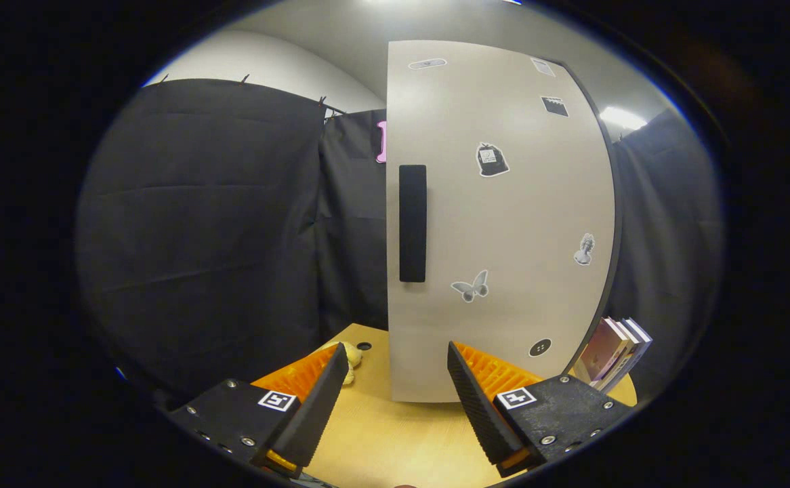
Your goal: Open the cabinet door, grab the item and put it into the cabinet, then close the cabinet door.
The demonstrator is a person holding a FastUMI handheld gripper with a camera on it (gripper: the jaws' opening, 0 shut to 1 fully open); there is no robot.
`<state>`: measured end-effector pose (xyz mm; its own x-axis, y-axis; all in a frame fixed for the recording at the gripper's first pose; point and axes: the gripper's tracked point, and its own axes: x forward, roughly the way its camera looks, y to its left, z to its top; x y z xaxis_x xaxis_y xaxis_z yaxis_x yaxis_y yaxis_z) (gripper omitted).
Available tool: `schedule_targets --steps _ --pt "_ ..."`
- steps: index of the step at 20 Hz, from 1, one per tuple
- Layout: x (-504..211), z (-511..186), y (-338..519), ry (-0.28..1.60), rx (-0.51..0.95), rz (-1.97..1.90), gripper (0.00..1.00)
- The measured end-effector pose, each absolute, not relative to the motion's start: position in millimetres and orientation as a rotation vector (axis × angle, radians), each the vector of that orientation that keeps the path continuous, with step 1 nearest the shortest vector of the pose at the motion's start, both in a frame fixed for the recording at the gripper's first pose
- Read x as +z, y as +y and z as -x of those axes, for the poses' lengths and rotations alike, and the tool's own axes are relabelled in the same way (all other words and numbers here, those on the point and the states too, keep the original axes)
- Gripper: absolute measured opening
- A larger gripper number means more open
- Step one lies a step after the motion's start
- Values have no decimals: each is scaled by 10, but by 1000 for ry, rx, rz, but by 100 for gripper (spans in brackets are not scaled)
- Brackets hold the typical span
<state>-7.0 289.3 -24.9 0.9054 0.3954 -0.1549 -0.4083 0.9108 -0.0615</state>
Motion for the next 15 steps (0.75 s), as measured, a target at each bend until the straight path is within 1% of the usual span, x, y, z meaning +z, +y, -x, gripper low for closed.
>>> schedule_targets --steps 15 --pt "-268 -17 2740 136 395 66 92"
